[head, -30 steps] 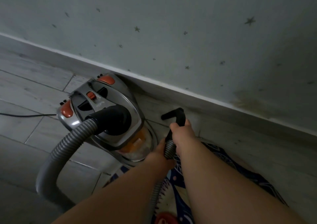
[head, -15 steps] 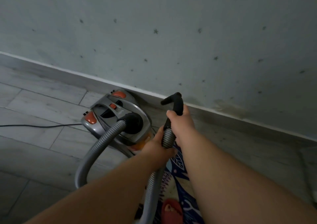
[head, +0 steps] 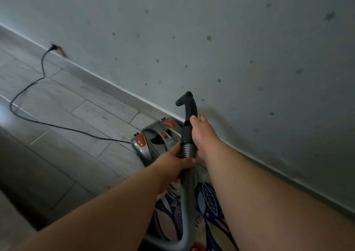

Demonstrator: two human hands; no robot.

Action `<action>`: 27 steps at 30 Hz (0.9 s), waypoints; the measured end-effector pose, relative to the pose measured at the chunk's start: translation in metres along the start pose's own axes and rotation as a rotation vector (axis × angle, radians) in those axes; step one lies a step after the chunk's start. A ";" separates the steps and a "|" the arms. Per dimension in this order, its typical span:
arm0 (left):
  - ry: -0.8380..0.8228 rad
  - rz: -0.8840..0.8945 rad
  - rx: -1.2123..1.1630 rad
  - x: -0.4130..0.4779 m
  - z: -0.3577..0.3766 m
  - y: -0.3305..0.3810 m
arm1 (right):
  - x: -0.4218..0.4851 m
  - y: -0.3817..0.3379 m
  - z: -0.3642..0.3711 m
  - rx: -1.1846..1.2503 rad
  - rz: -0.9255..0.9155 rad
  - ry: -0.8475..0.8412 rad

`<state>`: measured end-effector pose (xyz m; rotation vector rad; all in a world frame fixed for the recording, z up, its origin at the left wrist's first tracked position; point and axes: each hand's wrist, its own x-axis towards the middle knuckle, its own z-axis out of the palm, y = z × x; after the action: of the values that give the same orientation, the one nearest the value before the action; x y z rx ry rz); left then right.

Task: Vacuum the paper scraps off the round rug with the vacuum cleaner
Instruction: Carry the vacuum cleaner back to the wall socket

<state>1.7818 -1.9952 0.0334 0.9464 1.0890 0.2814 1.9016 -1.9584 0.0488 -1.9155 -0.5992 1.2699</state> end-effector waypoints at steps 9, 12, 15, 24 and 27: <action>0.285 0.008 -0.567 -0.011 -0.051 0.034 | 0.007 -0.026 0.028 -0.250 -0.059 -0.360; 0.342 0.047 -0.593 0.001 -0.067 0.050 | 0.010 -0.028 0.033 -0.320 -0.109 -0.388; 0.378 0.090 -0.611 0.012 -0.072 0.061 | 0.012 -0.028 0.043 -0.393 -0.133 -0.426; 0.545 0.013 -0.598 0.060 -0.114 0.059 | 0.041 -0.024 0.084 -0.481 -0.047 -0.529; 0.580 -0.025 -0.538 0.072 -0.138 0.056 | 0.051 -0.021 0.105 -0.532 -0.040 -0.532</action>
<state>1.7124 -1.8466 0.0132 0.3657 1.4477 0.8181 1.8258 -1.8745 0.0127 -1.9462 -1.3527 1.7341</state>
